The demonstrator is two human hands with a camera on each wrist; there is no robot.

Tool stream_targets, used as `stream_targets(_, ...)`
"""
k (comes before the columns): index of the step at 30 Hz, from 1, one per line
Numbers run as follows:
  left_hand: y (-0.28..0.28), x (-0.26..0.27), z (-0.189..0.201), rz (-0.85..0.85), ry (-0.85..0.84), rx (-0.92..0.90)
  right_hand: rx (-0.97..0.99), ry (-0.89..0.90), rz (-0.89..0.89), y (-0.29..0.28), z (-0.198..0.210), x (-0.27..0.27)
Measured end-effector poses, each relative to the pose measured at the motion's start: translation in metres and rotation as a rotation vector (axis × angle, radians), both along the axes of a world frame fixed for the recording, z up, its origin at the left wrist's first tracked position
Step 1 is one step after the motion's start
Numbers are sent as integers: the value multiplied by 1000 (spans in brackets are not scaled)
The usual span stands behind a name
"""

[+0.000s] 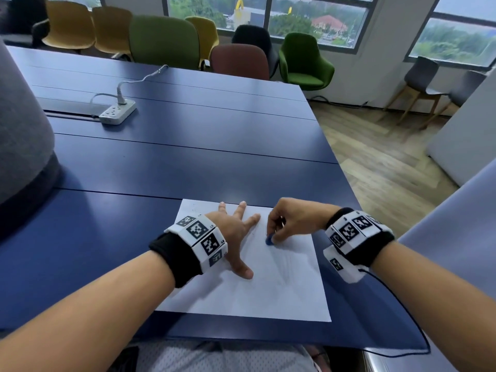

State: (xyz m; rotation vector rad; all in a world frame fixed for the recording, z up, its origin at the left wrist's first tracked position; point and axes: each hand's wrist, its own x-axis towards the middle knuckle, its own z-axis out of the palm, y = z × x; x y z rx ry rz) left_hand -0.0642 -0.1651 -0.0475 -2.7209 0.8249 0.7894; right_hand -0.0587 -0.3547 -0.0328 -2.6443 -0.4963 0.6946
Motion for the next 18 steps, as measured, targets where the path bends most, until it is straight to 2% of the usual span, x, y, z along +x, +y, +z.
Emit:
stream_targets(4, 1, 0, -1, 6, 4, -18, 41, -198, -129, 3, -5, 20)
stream_targets(6, 1, 0, -1, 9, 7, -18, 49, -163, -112, 4, -6, 17)
stream_targets(9, 1, 0, 1, 10, 8, -20, 0, 14, -3, 8, 1, 11)
stream_targets(11, 0, -1, 2, 6, 7, -16, 6, -2, -24, 7, 2, 15)
stream_targets(14, 1, -1, 1, 8, 8, -24, 38, -146, -128, 2, 0, 21)
stream_targets(18, 1, -1, 0, 14, 7, -21, -11, 27, 10, 5, 2, 6)
